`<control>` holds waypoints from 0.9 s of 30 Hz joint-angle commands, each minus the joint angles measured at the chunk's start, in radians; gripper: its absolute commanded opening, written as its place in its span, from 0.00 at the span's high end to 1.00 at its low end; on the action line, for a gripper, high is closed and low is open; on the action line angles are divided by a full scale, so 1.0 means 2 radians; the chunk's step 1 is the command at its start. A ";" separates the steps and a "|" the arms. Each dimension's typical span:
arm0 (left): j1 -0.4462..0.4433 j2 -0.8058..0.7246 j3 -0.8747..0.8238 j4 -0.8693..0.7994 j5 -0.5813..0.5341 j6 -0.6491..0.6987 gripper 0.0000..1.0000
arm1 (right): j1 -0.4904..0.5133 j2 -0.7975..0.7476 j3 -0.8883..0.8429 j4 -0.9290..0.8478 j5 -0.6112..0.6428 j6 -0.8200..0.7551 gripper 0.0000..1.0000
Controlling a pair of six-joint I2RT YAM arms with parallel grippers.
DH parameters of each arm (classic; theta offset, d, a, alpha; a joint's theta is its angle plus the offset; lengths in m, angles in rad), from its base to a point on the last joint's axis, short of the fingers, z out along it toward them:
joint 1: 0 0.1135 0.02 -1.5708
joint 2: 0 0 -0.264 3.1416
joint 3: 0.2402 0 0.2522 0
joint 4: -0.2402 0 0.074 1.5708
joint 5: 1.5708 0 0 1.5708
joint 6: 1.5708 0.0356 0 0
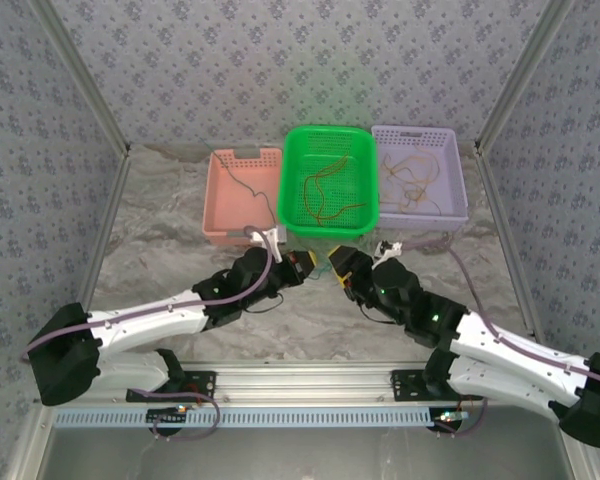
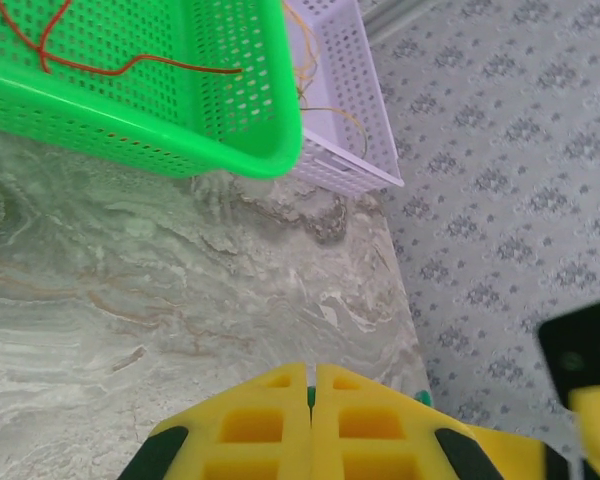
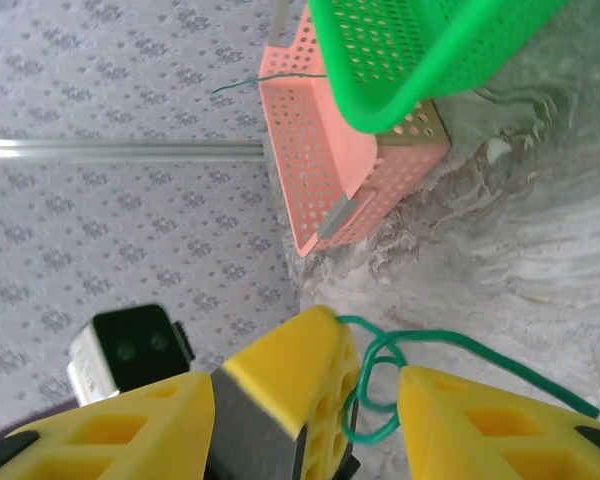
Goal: Untangle the cables
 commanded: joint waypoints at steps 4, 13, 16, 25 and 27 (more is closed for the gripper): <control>-0.020 -0.008 -0.012 0.048 -0.028 0.052 1.00 | -0.011 -0.020 -0.025 0.010 0.025 0.095 0.51; -0.034 -0.001 -0.011 0.065 -0.036 0.065 1.00 | -0.045 -0.029 -0.043 -0.005 0.002 0.104 0.64; -0.039 0.002 -0.008 0.069 -0.036 0.070 1.00 | -0.051 -0.026 -0.050 -0.004 -0.004 0.112 0.65; -0.047 0.005 0.002 0.044 -0.063 0.091 1.00 | -0.013 -0.071 -0.050 -0.022 0.015 0.116 0.58; -0.050 0.006 0.002 0.049 -0.067 0.094 1.00 | 0.009 -0.067 -0.055 -0.014 0.024 0.126 0.54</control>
